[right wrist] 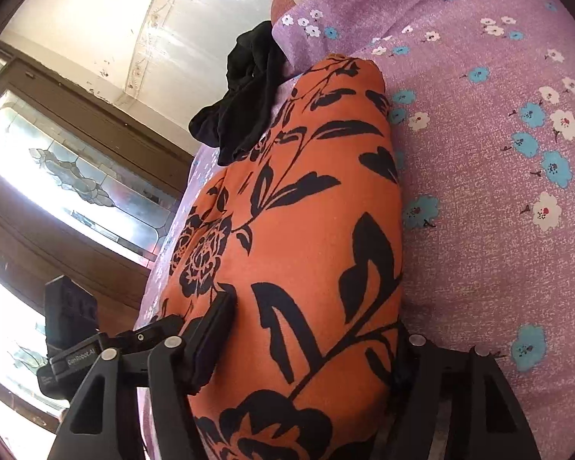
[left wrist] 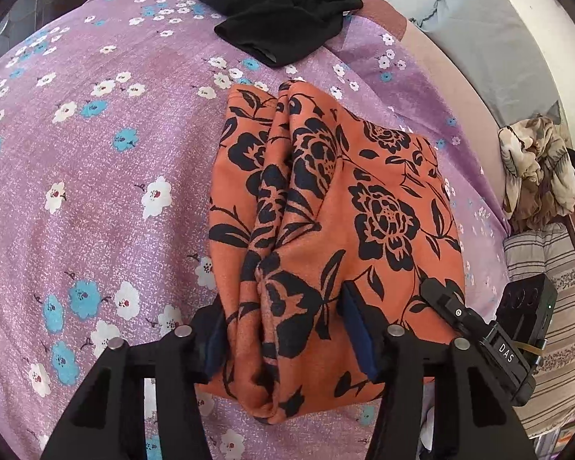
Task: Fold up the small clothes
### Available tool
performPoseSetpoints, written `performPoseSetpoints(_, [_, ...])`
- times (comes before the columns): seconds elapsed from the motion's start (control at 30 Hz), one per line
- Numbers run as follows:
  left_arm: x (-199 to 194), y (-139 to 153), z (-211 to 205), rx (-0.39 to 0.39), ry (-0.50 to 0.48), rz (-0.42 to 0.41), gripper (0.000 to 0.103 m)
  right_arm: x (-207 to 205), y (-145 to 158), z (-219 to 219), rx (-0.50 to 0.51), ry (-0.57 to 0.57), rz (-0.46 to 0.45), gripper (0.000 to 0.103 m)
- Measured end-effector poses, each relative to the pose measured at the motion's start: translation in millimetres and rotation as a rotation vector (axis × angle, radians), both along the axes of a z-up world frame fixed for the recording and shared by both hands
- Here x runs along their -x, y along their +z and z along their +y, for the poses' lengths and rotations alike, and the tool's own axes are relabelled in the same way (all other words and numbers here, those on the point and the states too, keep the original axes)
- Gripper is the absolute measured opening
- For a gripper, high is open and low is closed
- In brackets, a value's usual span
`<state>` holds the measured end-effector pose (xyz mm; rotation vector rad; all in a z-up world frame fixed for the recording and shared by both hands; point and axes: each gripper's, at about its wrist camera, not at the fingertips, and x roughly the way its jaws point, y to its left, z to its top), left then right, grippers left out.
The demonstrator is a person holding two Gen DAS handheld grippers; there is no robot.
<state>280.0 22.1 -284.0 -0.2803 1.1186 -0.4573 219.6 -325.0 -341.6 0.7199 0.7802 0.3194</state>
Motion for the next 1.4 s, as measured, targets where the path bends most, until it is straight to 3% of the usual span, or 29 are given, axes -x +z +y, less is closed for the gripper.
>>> performPoseSetpoints(0.1, [5,3,-5,-0.036,-0.005,-0.036,0.052,1,1,3,0.035,-0.006,-0.019,0.065])
performPoseSetpoints(0.17, [2,1,-7,-0.028,0.001,-0.021,0.058,0,0,5,0.049,-0.009,-0.036,0.064])
performPoseSetpoints(0.23, [-2,-6,-7,0.009,0.005,0.016,0.072,1,1,5,0.050,-0.010,-0.041,0.064])
performPoseSetpoints(0.3, [-3,-8,-7,0.016,0.010,0.013,0.071,1,1,4,0.048,-0.012,-0.037,0.064])
performPoseSetpoints(0.37, [-1,-5,-10,0.005,0.010,-0.007,0.061,2,4,4,0.055,-0.006,-0.021,0.062])
performPoseSetpoints(0.43, [0,1,-11,-0.003,0.000,-0.040,0.044,6,11,5,0.066,0.006,-0.009,0.054])
performPoseSetpoints(0.5, [2,7,-13,-0.008,-0.017,-0.068,0.042,10,20,7,0.087,0.014,-0.018,0.048])
performPoseSetpoints(0.7, [11,22,-23,-0.024,-0.060,-0.111,0.040,19,55,19,0.210,0.034,-0.051,0.043])
performPoseSetpoints(0.9, [43,32,-51,-0.021,-0.165,-0.139,0.040,51,74,-7,0.247,0.008,-0.047,0.043])
performPoseSetpoints(1.07, [86,31,-93,-0.085,-0.240,-0.161,0.040,95,71,-38,0.265,-0.038,-0.018,0.042])
performPoseSetpoints(1.4, [164,22,-145,-0.203,-0.342,-0.197,0.040,171,44,-105,0.174,-0.124,0.024,0.043])
